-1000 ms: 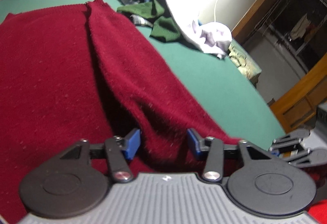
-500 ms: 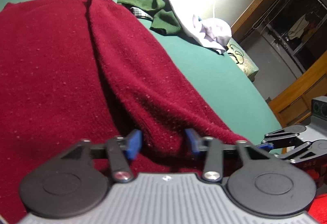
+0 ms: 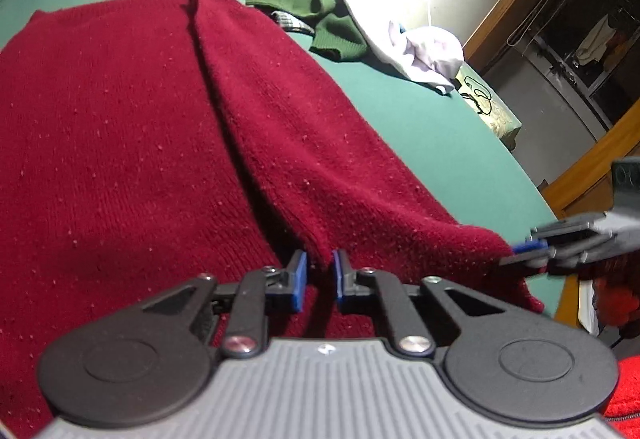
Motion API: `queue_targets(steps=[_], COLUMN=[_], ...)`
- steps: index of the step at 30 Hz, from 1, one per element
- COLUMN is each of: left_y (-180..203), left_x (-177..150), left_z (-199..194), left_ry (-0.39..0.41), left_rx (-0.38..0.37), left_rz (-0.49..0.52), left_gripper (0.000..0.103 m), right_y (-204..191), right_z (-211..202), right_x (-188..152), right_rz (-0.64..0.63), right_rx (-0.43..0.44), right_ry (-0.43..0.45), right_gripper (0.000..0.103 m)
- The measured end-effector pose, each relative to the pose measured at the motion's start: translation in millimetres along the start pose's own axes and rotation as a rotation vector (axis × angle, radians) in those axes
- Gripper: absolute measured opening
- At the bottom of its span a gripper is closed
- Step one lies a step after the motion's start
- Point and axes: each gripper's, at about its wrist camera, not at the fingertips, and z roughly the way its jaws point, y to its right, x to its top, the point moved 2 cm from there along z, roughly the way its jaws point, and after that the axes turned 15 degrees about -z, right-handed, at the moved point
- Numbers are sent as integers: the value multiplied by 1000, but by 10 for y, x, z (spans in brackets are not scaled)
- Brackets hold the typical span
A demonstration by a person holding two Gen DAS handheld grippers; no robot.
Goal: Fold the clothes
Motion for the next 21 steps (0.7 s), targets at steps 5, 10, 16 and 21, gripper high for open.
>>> queue_targets(steps=[5, 10, 16, 21], left_y=[62, 213, 460, 512], left_x=[12, 45, -75, -188], left_z=[-90, -308, 19, 182], left_ry=[23, 93, 29, -5], left_rx=[55, 54, 46, 54], left_rz=[51, 112, 180, 198], left_gripper=[7, 8, 9, 9], right_y=[45, 81, 150, 155], right_z=[79, 372, 624, 657], right_x=[154, 375, 555, 618], right_rz=[26, -12, -49, -84], right_rx=[-27, -53, -101, -83], right_ry=[73, 98, 67, 47], right_gripper=[34, 29, 29, 4])
